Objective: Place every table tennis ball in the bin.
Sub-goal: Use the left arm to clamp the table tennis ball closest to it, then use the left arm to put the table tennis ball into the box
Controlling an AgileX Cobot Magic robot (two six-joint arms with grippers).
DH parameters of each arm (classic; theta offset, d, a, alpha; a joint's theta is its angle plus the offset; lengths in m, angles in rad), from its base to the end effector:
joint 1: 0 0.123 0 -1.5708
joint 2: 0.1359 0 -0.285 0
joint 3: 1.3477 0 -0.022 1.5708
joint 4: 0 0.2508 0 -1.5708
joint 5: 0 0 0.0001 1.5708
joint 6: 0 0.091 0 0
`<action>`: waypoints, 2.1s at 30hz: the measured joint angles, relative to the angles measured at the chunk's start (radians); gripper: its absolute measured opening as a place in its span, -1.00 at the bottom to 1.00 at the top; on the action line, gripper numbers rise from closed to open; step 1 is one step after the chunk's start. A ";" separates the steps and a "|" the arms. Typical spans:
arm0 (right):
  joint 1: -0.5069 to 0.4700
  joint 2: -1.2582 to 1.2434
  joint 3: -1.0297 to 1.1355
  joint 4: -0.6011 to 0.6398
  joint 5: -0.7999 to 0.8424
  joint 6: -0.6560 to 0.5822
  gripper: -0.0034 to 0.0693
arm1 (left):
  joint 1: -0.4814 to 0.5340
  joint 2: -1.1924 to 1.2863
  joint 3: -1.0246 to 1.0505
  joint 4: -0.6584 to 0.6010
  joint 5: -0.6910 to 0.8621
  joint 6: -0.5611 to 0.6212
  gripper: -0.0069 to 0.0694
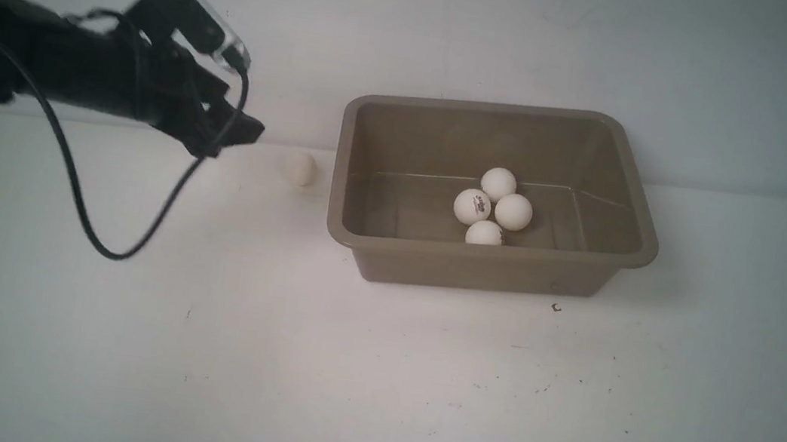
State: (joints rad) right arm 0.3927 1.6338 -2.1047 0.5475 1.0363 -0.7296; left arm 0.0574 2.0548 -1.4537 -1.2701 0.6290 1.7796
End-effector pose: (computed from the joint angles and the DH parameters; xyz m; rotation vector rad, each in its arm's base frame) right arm 0.2912 0.1648 0.5216 -1.0478 1.6527 0.4344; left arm 0.4532 -0.0253 0.2009 0.8375 2.0025 -0.3280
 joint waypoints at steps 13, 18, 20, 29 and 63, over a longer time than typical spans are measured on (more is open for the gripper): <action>0.000 0.000 0.000 0.000 0.025 0.000 0.72 | -0.087 0.227 -0.106 -0.226 -0.055 0.270 0.44; 0.000 0.000 0.000 0.000 0.025 0.000 0.72 | -0.090 0.227 -0.113 -0.234 -0.118 0.305 0.44; 0.000 0.000 0.000 0.000 0.025 0.000 0.72 | -0.090 0.230 -0.127 -0.244 -0.134 0.331 0.44; 0.000 0.000 0.000 0.000 0.025 0.000 0.72 | -0.090 0.294 -0.198 -0.290 -0.136 0.346 0.44; 0.000 0.000 0.000 -0.001 0.006 -0.022 0.72 | -0.072 0.072 -0.204 -0.306 0.092 0.265 0.11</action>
State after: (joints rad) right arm 0.3927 1.6338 -2.1047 0.5466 1.0422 -0.7518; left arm -0.0146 2.1265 -1.6580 -1.5761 0.7211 2.0449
